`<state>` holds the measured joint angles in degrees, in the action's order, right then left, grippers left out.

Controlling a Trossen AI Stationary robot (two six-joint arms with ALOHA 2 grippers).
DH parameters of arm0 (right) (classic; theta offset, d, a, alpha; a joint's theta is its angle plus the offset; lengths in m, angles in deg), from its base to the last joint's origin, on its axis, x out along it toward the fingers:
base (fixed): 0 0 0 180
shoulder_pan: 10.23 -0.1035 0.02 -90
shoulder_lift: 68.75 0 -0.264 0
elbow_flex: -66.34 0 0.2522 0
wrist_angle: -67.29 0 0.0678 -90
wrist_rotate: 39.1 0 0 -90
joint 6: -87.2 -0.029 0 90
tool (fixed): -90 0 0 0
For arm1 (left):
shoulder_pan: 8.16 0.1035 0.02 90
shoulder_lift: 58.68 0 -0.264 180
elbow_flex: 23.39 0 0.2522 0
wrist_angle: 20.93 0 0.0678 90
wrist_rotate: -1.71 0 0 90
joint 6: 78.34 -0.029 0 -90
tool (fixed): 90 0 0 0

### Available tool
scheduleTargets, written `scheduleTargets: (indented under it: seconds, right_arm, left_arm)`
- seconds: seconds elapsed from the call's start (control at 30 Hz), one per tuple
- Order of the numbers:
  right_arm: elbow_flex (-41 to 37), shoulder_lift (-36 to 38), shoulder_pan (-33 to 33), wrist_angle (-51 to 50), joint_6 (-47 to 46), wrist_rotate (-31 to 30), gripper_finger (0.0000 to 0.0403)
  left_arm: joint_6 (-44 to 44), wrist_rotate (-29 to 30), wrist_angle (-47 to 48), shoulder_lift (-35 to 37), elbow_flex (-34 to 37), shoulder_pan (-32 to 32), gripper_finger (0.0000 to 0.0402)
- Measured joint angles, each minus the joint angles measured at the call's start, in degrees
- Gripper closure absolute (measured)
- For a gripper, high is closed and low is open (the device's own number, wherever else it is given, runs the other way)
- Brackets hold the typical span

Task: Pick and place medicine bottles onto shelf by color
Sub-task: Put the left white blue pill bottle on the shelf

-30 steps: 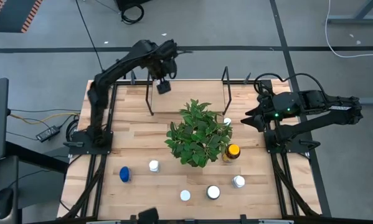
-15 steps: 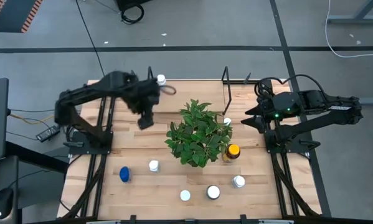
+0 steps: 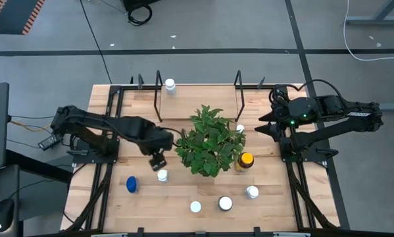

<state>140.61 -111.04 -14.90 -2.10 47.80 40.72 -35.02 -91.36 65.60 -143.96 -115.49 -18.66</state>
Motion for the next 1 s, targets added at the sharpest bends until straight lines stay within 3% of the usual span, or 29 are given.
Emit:
scheduleTargets:
  seconds: [0.17,0.37,0.67,1.0]
  right_arm:
    - [0.0,0.0,0.0,-0.1,-0.9,0.6,0.0087]
    - [0.0,0.0,0.0,-2.1,1.2,2.5,0.0087]
    - [0.0,0.0,0.0,-3.6,4.1,4.7,0.0087]
    - [0.0,0.0,0.0,-5.7,5.1,7.5,0.0087]
  left_arm:
    - [20.2,-0.1,-9.1,-0.3,2.9,-2.9,0.0120]
    - [36.5,2.2,-8.1,-4.4,2.9,-7.7,0.0120]
    - [46.7,2.4,-9.9,-12.6,2.9,-12.6,0.0120]
    - [49.4,4.5,-10.5,-13.8,2.9,-12.0,0.0120]
